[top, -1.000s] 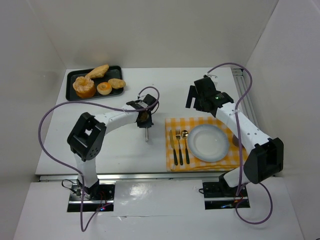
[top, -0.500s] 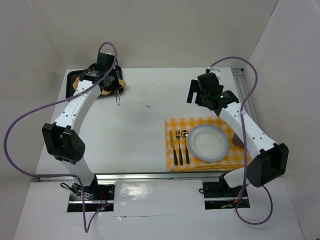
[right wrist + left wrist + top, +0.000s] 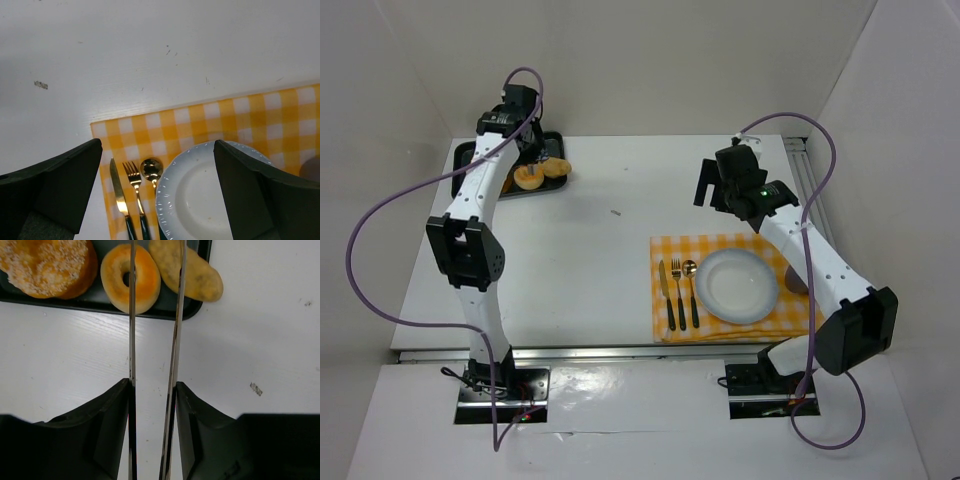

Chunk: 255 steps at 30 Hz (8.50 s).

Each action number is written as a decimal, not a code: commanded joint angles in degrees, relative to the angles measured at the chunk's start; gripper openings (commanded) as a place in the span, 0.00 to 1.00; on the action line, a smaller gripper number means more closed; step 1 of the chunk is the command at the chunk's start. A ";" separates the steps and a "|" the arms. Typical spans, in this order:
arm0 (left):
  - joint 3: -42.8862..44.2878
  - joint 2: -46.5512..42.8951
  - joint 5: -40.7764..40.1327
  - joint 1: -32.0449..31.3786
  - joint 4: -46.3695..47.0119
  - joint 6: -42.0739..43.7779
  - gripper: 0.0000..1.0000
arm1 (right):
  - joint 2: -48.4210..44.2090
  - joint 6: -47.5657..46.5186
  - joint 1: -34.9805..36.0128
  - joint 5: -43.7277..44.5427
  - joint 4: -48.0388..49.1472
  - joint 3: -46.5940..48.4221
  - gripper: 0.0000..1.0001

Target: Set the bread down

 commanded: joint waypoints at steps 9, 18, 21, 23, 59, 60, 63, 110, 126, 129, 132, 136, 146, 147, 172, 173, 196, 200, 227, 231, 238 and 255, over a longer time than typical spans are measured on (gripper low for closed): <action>6.73 4.91 -9.23 1.71 7.82 3.74 0.54 | 2.98 -0.47 -0.38 1.57 -0.55 2.61 1.00; 10.43 10.54 -10.65 2.24 11.87 8.84 0.58 | 5.17 -0.47 -0.38 2.09 -1.16 4.72 1.00; 11.48 12.02 -9.77 2.24 12.41 9.55 0.60 | 6.40 -0.47 -0.38 2.09 -1.16 5.25 1.00; 11.49 12.65 -9.15 2.24 12.41 9.55 0.60 | 6.94 -0.47 -0.38 2.09 -1.16 5.78 1.00; 7.08 16.68 -13.19 2.24 16.54 13.93 0.60 | 17.22 -0.47 -0.38 -2.30 0.51 11.31 1.00; 7.70 16.69 -13.19 2.76 16.54 14.64 0.60 | 17.22 -0.47 -0.38 -2.30 0.51 11.31 1.00; 8.93 18.26 -13.19 2.77 16.01 14.64 0.60 | 17.75 -0.47 -0.38 -2.30 1.03 11.31 1.00; -31.86 -28.15 15.39 -50.29 21.73 -8.39 0.00 | -16.88 -2.76 1.29 6.84 -4.59 18.26 1.00; -24.56 -17.15 15.11 -58.23 19.53 -3.38 0.57 | -16.27 -2.76 1.29 8.16 -5.29 17.20 1.00; -23.33 -17.15 15.64 -58.23 18.39 -2.32 0.62 | -16.27 -2.76 1.29 8.16 -4.77 16.59 1.00; -21.04 -17.15 16.17 -58.23 17.59 -2.32 0.62 | -16.27 -2.76 1.29 8.16 -4.15 16.06 1.00; -19.37 -18.55 15.04 -58.23 16.27 -1.80 0.60 | -15.22 -2.76 1.29 8.16 -4.15 16.06 1.00; -26.99 -25.67 15.99 -56.39 11.18 1.11 0.56 | -14.68 -3.81 1.29 8.16 -4.15 16.06 1.00; -28.05 -27.15 15.99 -55.69 10.66 1.11 0.56 | -14.68 -3.81 1.29 8.16 -4.15 15.36 1.00; -41.62 -36.32 17.30 -0.15 17.31 -11.99 0.51 | -13.10 -3.81 1.29 6.57 -1.95 10.35 1.00; -40.12 -34.74 17.31 -0.13 17.94 -11.12 0.51 | -13.10 -3.81 1.29 6.58 -1.95 10.35 1.00; -3.19 2.45 -10.55 -10.59 1.33 -3.46 0.61 | -10.38 -3.81 0.77 7.81 -1.34 10.35 1.00; -3.81 2.45 -14.15 -11.82 0.81 -3.99 0.61 | -9.85 -3.81 0.77 7.28 -1.34 9.82 1.00; -8.99 -21.00 -3.88 -10.77 6.96 2.69 0.00 | -8.27 -2.68 0.77 2.71 0.60 10.35 1.00; -12.50 -24.43 1.66 -10.77 6.96 2.69 0.00 | -8.27 -2.67 0.77 2.71 0.60 10.87 1.00; -23.84 -35.86 23.52 -11.38 12.67 6.02 0.00 | -9.41 -2.67 0.77 5.17 0.07 11.40 1.00; -58.82 -44.40 62.13 -27.63 55.37 -19.54 0.00 | -11.78 -4.43 0.77 10.53 -3.44 17.55 1.00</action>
